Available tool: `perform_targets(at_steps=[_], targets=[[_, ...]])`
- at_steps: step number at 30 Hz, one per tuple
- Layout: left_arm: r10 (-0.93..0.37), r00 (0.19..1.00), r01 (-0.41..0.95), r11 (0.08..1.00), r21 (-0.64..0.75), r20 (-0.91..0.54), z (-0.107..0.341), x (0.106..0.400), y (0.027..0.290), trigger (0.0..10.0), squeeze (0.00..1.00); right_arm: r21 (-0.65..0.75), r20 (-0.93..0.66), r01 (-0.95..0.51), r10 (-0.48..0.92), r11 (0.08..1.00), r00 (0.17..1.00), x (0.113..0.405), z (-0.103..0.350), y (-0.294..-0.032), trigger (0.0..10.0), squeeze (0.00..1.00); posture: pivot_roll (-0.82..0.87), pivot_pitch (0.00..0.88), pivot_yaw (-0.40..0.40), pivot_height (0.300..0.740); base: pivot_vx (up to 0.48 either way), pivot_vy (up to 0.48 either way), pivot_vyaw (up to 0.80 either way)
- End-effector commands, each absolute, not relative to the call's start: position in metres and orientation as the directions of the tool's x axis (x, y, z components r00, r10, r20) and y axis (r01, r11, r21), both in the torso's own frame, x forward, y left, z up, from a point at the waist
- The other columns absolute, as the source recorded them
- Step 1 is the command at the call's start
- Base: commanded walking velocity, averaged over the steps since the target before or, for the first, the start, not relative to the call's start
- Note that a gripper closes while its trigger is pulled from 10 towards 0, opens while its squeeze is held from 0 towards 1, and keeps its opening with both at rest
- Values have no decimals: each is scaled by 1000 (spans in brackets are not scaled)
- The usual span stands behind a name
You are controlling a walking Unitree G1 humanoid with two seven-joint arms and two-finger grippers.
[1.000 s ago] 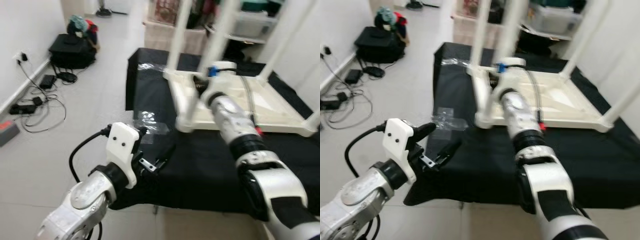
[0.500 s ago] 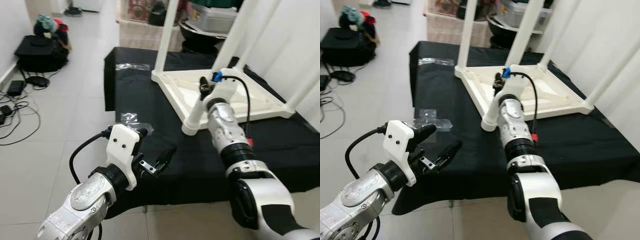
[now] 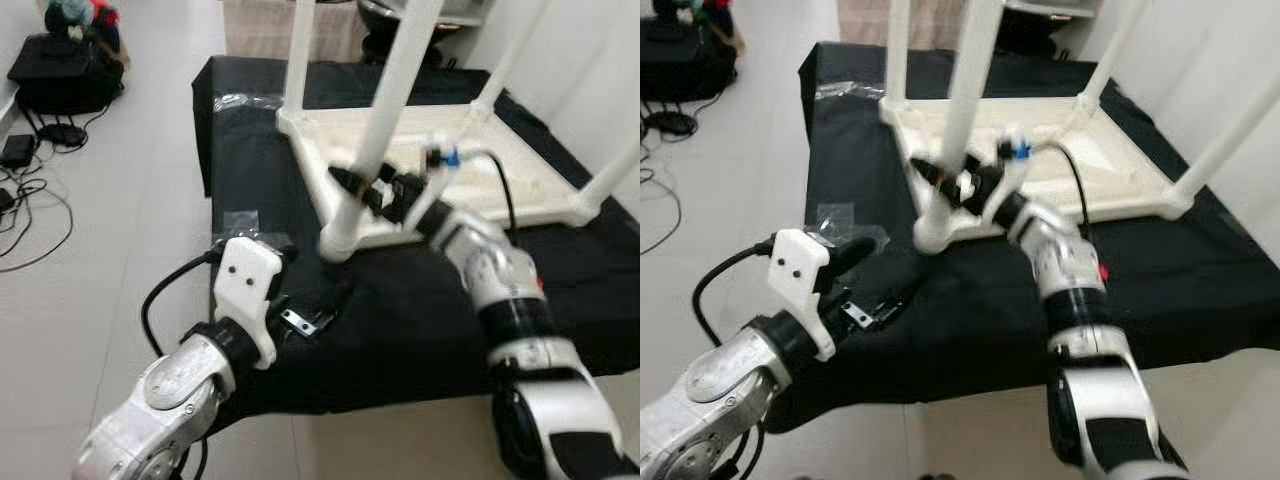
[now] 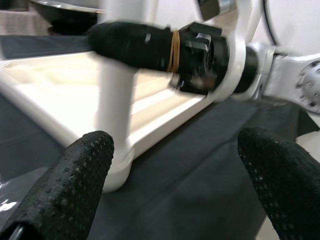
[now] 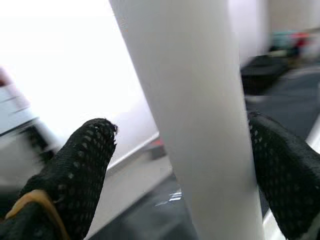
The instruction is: Building children table
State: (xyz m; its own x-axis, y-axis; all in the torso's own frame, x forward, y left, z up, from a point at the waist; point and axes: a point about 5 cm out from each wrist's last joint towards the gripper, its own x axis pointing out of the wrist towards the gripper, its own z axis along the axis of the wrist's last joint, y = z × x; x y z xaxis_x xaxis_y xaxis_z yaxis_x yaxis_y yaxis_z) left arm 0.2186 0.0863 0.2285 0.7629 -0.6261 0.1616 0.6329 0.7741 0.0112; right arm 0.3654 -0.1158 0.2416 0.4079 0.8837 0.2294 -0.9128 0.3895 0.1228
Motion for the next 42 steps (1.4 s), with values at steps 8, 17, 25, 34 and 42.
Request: perform_targets(at_steps=[8, 17, 25, 34, 42], targets=[[-629, 763, 635, 772, 7, 150, 226, 217, 87, 10000, 0, 110, 258, -918, 881, 381, 396, 372, 246, -111, 10000, 0, 71, 136, -152, 740, 0, 0, 0], [-640, 754, 647, 763, 1, 148, 225, 215, 84, 10000, 0, 119, 301, -898, 847, 423, 438, 378, 262, -88, 10000, 0, 70, 124, -153, 740, 0, 0, 0], [-637, 756, 644, 765, 2, 151, 225, 215, 84, 10000, 0, 80, 216, -825, 799, 559, 562, 387, 255, -73, 0, 0, 68, 125, -162, 740, 0, 0, 0], [-632, 760, 639, 769, 1, 149, 224, 215, 84, 10000, 0, 65, 66, -132, 128, 989, 990, 416, 234, -140, 0, 0, 62, 122, -161, 740, 0, 0, 0], [-630, 761, 637, 771, 5, 152, 224, 216, 84, 10000, 0, 126, 34, 360, -367, 924, 930, 407, 225, -199, 0, 0, 63, 124, -156, 740, 0, 0, 0]])
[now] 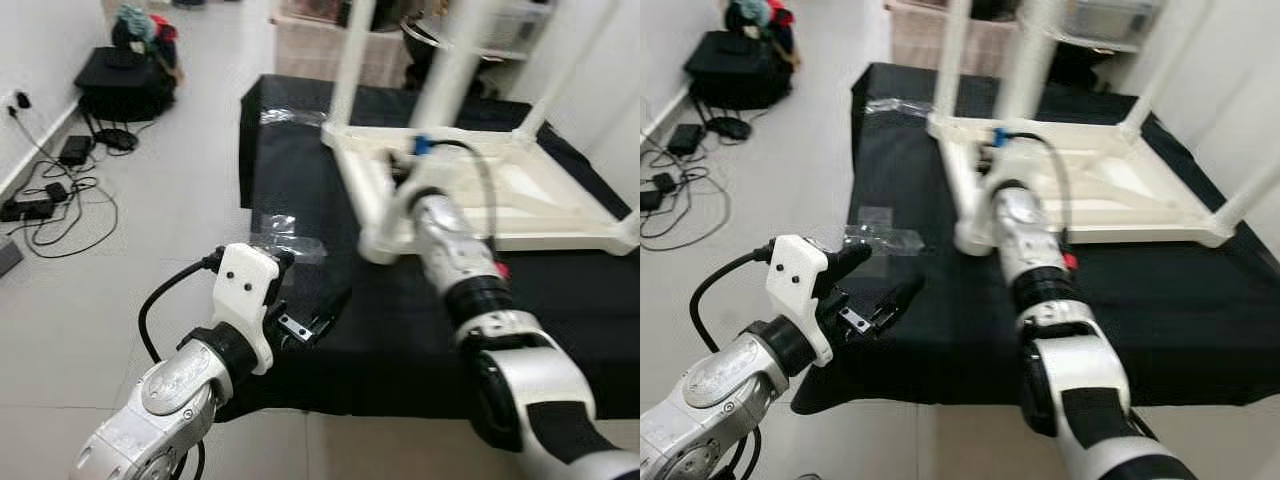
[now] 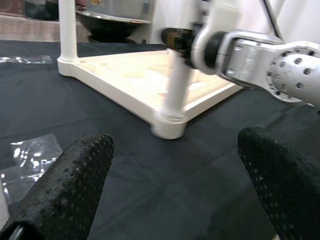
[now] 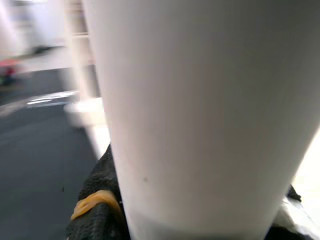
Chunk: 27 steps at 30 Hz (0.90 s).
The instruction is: Building children table
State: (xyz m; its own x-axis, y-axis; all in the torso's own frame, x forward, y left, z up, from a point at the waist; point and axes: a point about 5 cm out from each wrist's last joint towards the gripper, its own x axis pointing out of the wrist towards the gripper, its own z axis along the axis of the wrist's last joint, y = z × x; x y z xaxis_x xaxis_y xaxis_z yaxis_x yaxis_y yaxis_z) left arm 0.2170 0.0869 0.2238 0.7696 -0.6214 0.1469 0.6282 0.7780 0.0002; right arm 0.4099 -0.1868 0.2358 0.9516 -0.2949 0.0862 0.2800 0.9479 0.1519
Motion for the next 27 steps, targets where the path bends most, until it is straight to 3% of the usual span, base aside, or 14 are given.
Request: perform_targets(at_steps=[1, 2, 4, 5, 8, 9, 10, 13, 16, 17, 19, 20, 24, 27], targets=[[-629, 763, 635, 772, 6, 153, 225, 216, 85, 10000, 0, 141, 12, 458, -464, 878, 886, 402, 221, -207, 0, 0, 66, 127, -155, 740, 0, 0, 0], [-628, 763, 634, 773, 8, 152, 225, 217, 85, 10000, 0, 168, -3, 462, -468, 871, 884, 402, 219, -202, 9255, 0, 65, 129, -153, 740, 0, 0, 0], [-628, 764, 634, 773, 8, 152, 225, 217, 85, 10000, 0, 186, -12, 453, -459, 872, 888, 402, 218, -197, 9255, 0, 65, 129, -153, 740, 0, 0, 0], [-627, 764, 634, 774, 9, 151, 225, 218, 86, 10000, 0, 197, -7, 408, -415, 891, 910, 405, 219, -188, 10000, 0, 63, 130, -151, 740, 0, 0, 0], [-627, 765, 632, 775, 12, 149, 225, 218, 86, 10000, 0, 269, 132, 130, -171, 954, 977, 413, 240, -153, 10000, 0, 64, 129, -152, 740, 0, 0, 0], [-627, 765, 632, 775, 12, 149, 225, 218, 86, 10000, 0, 269, 132, 130, -171, 954, 977, 413, 240, -153, 10000, 0, 64, 129, -152, 740, 0, 0, 0], [-626, 765, 632, 775, 12, 150, 225, 218, 86, 10000, 0, 294, 162, 48, -99, 955, 982, 414, 245, -143, 10000, 1000, 65, 130, -154, 740, 0, 0, 0], [-624, 767, 630, 777, 13, 151, 225, 218, 86, 10000, 0, 307, 236, -106, 32, 946, 971, 415, 258, -131, 10000, 1000, 65, 130, -156, 740, 0, 0, 0], [-624, 767, 630, 777, 13, 150, 225, 218, 86, 10000, 0, 301, 251, -125, 48, 945, 967, 414, 260, -129, 10000, 1000, 65, 130, -156, 740, 0, 0, 0], [-624, 767, 629, 777, 13, 151, 225, 219, 86, 10000, 0, 294, 262, -314, 240, 903, 935, 414, 263, -119, 10000, 0, 64, 132, -153, 740, 0, 0, 0], [-623, 767, 629, 777, 13, 152, 225, 219, 86, 10000, 0, 260, 290, -642, 576, 721, 764, 404, 264, -108, 10000, 0, 66, 131, -156, 740, 0, 0, 0], [-623, 767, 629, 777, 13, 152, 225, 219, 86, 10000, 0, 260, 290, -642, 576, 721, 764, 404, 264, -108, 10000, 0, 66, 131, -156, 740, 0, 0, 0], [-620, 769, 626, 780, 13, 156, 226, 219, 86, 10000, 0, 129, 289, -918, 872, 374, 396, 379, 256, -110, 10000, 0, 67, 132, -158, 740, 0, 0, 0], [-618, 770, 624, 781, 12, 157, 226, 219, 86, 10000, 0, 136, 291, -959, 916, 247, 277, 371, 253, -113, 10000, 0, 69, 135, -161, 740, 0, 0, 0]])
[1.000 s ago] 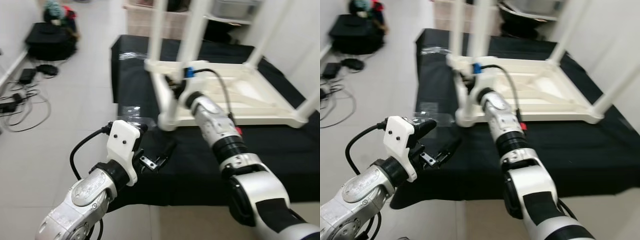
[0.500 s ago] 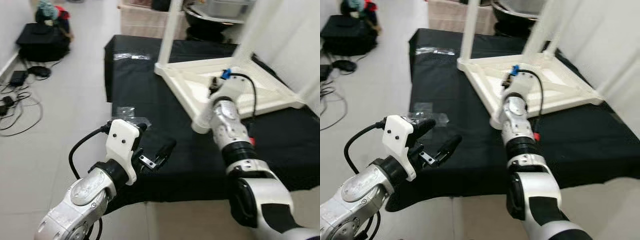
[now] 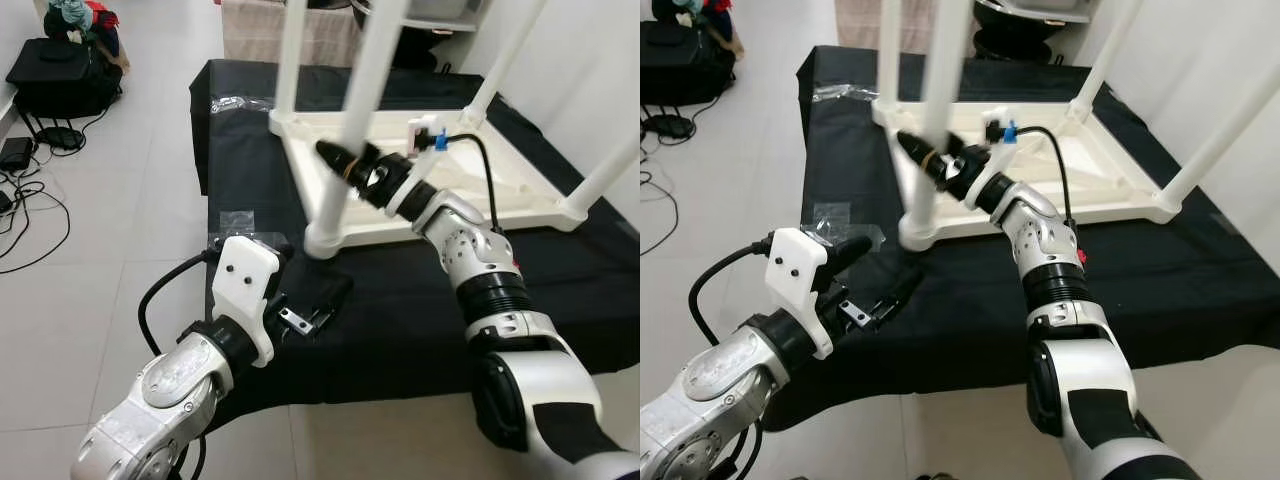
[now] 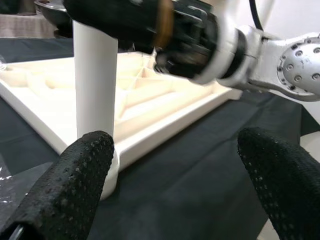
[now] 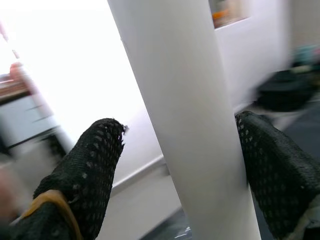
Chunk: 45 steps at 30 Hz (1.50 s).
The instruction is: Building children table
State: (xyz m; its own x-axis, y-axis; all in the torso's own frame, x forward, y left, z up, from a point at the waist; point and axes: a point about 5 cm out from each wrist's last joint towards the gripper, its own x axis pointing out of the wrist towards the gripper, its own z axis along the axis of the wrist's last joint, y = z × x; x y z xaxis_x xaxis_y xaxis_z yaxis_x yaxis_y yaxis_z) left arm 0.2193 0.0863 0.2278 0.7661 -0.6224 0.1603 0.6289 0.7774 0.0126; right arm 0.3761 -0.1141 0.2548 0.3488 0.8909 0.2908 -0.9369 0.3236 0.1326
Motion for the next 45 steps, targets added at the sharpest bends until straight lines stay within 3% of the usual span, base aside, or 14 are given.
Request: perform_targets(at_steps=[1, 12, 13, 14, 18, 23, 28, 29, 31, 33, 35, 41, 43, 45], targets=[[-618, 770, 624, 781, 12, 157, 226, 218, 86, 10000, 0, 138, 294, -961, 916, 240, 272, 371, 253, -113, 10000, 0, 69, 135, -161, 740, 0, 0, 0], [-621, 768, 628, 778, 8, 155, 226, 218, 87, 10000, 0, 80, 191, -897, 876, 436, 443, 382, 248, -81, 10000, 0, 67, 140, -155, 740, 0, 0, 0], [-622, 768, 628, 778, 7, 154, 226, 218, 86, 10000, 0, 60, 185, -899, 880, 434, 437, 381, 248, -76, 6863, 0, 67, 140, -155, 740, 0, 0, 0], [-621, 768, 628, 778, 7, 155, 226, 218, 86, 10000, 0, 37, 170, -895, 880, 444, 444, 380, 246, -70, 0, 0, 68, 141, -158, 740, 0, 0, 0], [-618, 771, 625, 781, 7, 156, 226, 218, 86, 10000, 0, 27, 143, -836, 826, 547, 545, 385, 244, -66, 0, 0, 69, 141, -160, 740, 0, 0, 0], [-615, 773, 622, 783, 7, 156, 226, 218, 87, 10000, 0, 74, 99, -542, 535, 837, 839, 407, 241, -90, 0, 0, 64, 141, -162, 740, 0, 0, 0], [-615, 773, 622, 783, 7, 156, 226, 218, 87, 10000, 0, 67, 94, -468, 461, 881, 882, 410, 240, -97, 0, 0, 64, 141, -162, 740, 0, 0, 0], [-614, 773, 621, 784, 7, 157, 226, 218, 87, 10000, 0, 79, 81, -273, 267, 959, 960, 415, 238, -115, 0, 0, 61, 140, -163, 740, 0, 0, 0], [-614, 773, 621, 784, 7, 157, 226, 218, 87, 10000, 0, 79, 81, -273, 267, 959, 960, 415, 238, -115, 0, 0, 61, 140, -163, 740, 0, 0, 0], [-615, 773, 622, 783, 8, 158, 226, 218, 86, 10000, 0, 178, 18, 280, -287, 943, 958, 407, 224, -171, 0, 0, 61, 131, -159, 740, 0, 0, 0], [-615, 773, 622, 783, 9, 158, 226, 218, 86, 10000, 0, 200, -13, 413, -420, 888, 908, 401, 219, -185, 0, 0, 61, 131, -159, 740, 0, 0, 0], [-617, 771, 624, 781, 8, 160, 226, 218, 85, 10000, 0, 222, -40, 448, -451, 866, 891, 397, 216, -180, 0, 0, 60, 119, -157, 740, 0, 0, 0], [-619, 769, 626, 780, 8, 160, 225, 218, 84, 10000, 0, 286, 6, 287, -302, 914, 953, 404, 224, -155, 10000, 0, 61, 116, -158, 740, 0, 0, 0], [-619, 769, 626, 780, 9, 159, 225, 218, 84, 10000, 0, 316, 41, 213, -238, 925, 970, 406, 229, -145, 10000, 0, 60, 115, -156, 740, 0, 0, 0]])
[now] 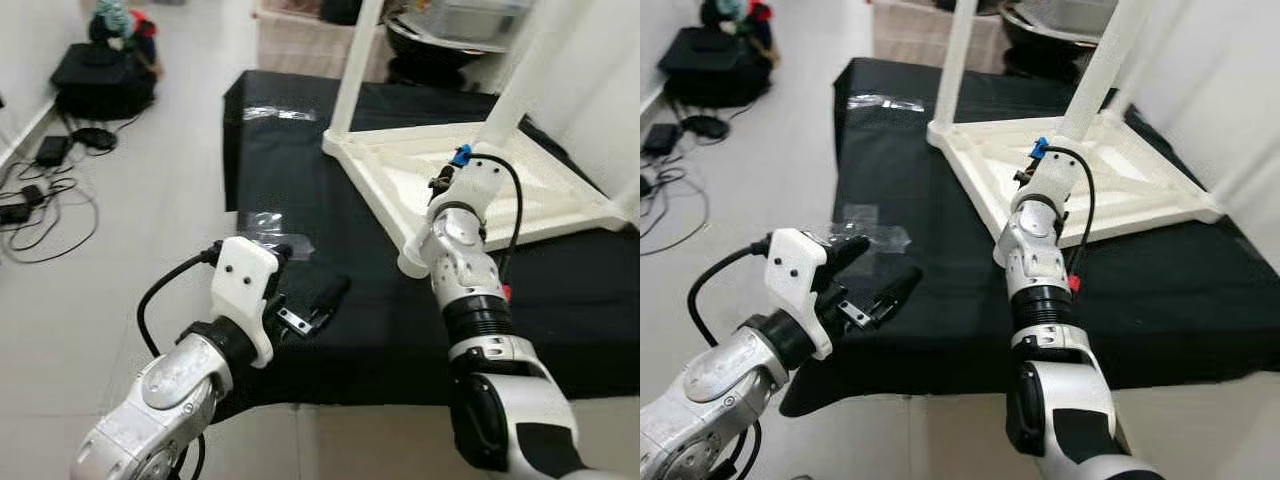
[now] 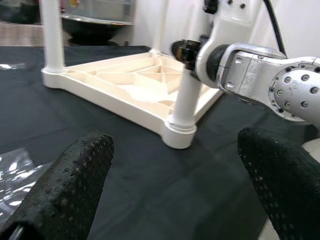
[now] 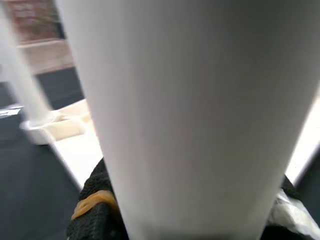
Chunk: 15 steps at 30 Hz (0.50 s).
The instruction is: Building children table
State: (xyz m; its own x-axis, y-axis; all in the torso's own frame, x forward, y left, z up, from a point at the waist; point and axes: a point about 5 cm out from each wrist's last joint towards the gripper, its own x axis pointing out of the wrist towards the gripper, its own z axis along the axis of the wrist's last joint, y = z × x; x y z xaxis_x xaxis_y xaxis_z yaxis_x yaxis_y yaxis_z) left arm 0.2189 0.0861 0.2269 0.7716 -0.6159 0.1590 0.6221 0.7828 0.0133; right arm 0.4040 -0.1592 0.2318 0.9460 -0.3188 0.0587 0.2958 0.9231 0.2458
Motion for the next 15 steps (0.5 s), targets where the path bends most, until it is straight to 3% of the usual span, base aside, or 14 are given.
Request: perform_targets(at_steps=[1, 2, 3, 4, 5, 7, 10, 11, 13, 14, 15], targets=[[-619, 769, 626, 780, 10, 158, 225, 218, 84, 10000, 0, 349, 94, 129, -172, 928, 981, 408, 236, -135, 10000, 0, 60, 111, -159, 740, 0, 0, 0], [-619, 769, 626, 780, 10, 158, 225, 218, 84, 10000, 0, 366, 127, 85, -140, 927, 982, 408, 241, -131, 10000, 0, 60, 111, -159, 740, 0, 0, 0], [-620, 769, 626, 780, 11, 158, 225, 218, 84, 10000, 0, 349, 164, 52, -116, 936, 980, 409, 247, -128, 10000, 1000, 61, 111, -160, 740, 0, 0, 0], [-620, 769, 626, 780, 11, 158, 225, 218, 84, 10000, 0, 332, 184, 36, -103, 943, 978, 409, 251, -126, 10000, 1000, 61, 111, -160, 740, 0, 0, 0], [-620, 768, 627, 779, 10, 159, 225, 218, 84, 10000, 0, 328, 199, 8, -77, 945, 977, 409, 255, -124, 10000, 0, 62, 109, -161, 740, 0, 0, 0], [-621, 767, 628, 778, 10, 159, 225, 218, 84, 10000, 0, 320, 204, -11, -57, 948, 977, 410, 258, -123, 10000, 0, 62, 109, -161, 740, 0, 0, 0], [-624, 765, 631, 776, 8, 160, 225, 218, 84, 10000, 0, 287, 273, -349, 272, 892, 923, 411, 268, -110, 10000, 0, 63, 105, -161, 740, 0, 0, 0], [-624, 765, 631, 776, 8, 160, 225, 218, 84, 10000, 0, 287, 273, -349, 272, 892, 923, 411, 268, -110, 10000, 0, 63, 105, -161, 740, 0, 0, 0], [-625, 764, 632, 775, 9, 160, 224, 218, 83, 10000, 0, 242, 259, -551, 494, 799, 830, 407, 263, -103, 10000, 0, 64, 105, -162, 740, 0, 0, 0], [-625, 764, 632, 775, 9, 160, 224, 218, 83, 10000, 0, 242, 259, -551, 494, 799, 830, 407, 263, -103, 10000, 0, 64, 105, -162, 740, 0, 0, 0], [-626, 764, 632, 775, 10, 160, 224, 218, 83, 10000, 0, 230, 260, -628, 575, 743, 776, 404, 261, -103, 10000, 0, 66, 107, -163, 740, 0, 0, 0]])
